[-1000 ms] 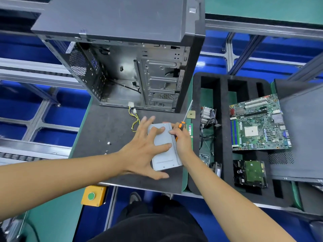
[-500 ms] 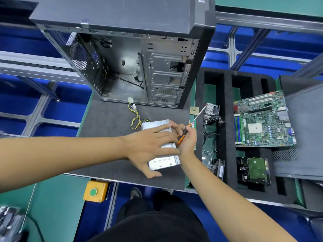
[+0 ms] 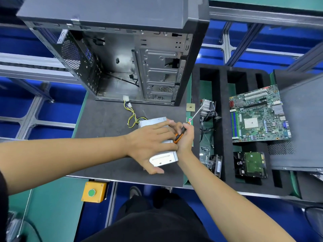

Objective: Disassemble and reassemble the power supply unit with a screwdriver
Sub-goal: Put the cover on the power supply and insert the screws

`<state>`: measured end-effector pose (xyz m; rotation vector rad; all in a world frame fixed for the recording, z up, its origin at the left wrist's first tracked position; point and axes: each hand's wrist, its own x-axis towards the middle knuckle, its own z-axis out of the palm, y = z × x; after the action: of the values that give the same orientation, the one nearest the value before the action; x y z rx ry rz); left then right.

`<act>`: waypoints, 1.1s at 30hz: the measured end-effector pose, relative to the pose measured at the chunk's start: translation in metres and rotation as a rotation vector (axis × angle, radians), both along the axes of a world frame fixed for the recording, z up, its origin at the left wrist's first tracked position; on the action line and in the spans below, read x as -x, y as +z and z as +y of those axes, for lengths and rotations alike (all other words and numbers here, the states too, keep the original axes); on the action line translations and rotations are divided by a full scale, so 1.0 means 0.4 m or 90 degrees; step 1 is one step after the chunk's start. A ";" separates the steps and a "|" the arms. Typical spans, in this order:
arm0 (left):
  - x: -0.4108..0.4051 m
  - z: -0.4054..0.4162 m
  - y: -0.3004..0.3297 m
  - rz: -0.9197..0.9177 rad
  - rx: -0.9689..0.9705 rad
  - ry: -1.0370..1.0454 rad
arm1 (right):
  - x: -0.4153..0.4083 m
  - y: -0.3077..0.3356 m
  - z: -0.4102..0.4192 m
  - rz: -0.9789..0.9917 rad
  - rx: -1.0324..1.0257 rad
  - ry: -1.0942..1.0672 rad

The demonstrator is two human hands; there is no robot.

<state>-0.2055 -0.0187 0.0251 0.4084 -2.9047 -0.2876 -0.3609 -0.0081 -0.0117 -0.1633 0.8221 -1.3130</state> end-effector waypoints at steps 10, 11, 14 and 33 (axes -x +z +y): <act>0.080 -0.062 0.072 -0.055 -0.065 -0.108 | 0.033 0.001 0.005 0.042 -0.137 -0.085; 0.101 -0.073 0.081 -0.096 -0.088 -0.116 | 0.036 -0.005 0.010 0.040 -0.171 -0.099; 0.148 -0.108 0.081 -0.332 -0.148 -0.120 | 0.027 -0.036 0.035 0.102 -0.236 -0.089; -0.167 0.233 -0.115 0.357 -0.828 0.952 | 0.005 -0.074 -0.037 0.648 -0.161 0.146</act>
<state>-0.1387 0.0745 -0.0211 1.9221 -0.9297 -1.4946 -0.3631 -0.0229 -0.0414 -0.7361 1.7531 -0.8470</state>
